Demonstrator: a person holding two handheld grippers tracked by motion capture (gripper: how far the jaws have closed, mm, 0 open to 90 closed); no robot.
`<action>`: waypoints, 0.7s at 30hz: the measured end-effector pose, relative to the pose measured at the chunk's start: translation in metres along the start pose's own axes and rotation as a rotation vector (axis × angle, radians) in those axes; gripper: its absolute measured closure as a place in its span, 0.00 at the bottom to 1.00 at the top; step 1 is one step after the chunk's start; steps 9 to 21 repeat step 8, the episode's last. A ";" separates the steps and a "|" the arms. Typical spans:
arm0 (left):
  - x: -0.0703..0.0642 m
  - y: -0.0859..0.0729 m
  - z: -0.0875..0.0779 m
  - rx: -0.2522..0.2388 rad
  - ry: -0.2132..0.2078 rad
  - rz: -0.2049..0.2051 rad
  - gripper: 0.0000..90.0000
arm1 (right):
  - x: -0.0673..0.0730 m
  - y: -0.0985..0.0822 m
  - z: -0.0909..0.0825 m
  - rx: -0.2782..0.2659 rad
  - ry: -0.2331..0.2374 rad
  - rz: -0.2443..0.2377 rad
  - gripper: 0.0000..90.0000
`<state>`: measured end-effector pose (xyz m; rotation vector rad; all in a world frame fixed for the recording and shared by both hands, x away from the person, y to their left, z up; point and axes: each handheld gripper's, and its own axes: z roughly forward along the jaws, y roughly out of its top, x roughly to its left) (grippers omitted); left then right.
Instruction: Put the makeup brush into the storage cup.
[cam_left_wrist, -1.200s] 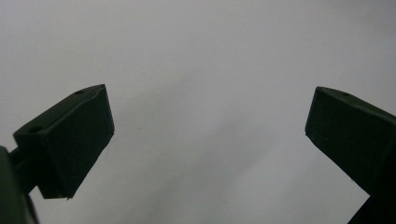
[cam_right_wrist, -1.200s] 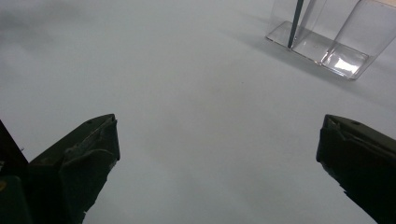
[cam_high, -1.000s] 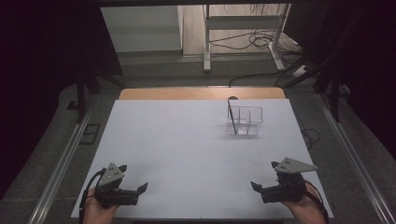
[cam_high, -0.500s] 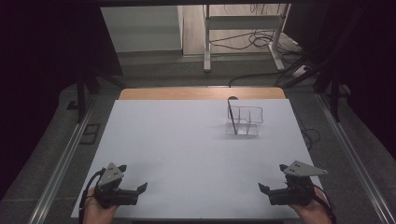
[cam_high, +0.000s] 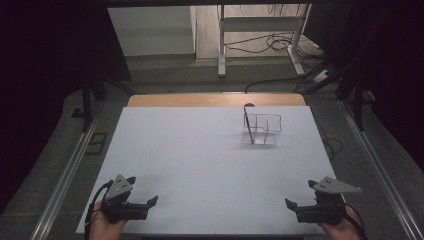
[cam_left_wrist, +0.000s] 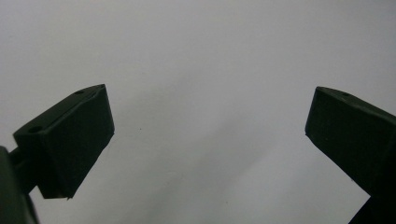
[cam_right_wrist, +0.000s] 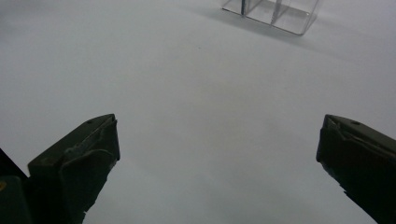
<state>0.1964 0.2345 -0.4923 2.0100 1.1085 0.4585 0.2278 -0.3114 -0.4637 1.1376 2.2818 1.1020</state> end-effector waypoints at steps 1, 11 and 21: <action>0.000 0.000 0.000 0.001 0.000 0.000 0.02 | -0.001 -0.001 0.000 -0.001 -0.002 0.000 0.00; 0.000 0.001 0.001 0.001 -0.002 0.002 0.02 | -0.006 -0.007 0.001 0.020 -0.017 0.010 0.00; 0.000 0.001 0.001 0.001 -0.002 0.002 0.02 | -0.006 -0.007 0.001 0.020 -0.017 0.010 0.00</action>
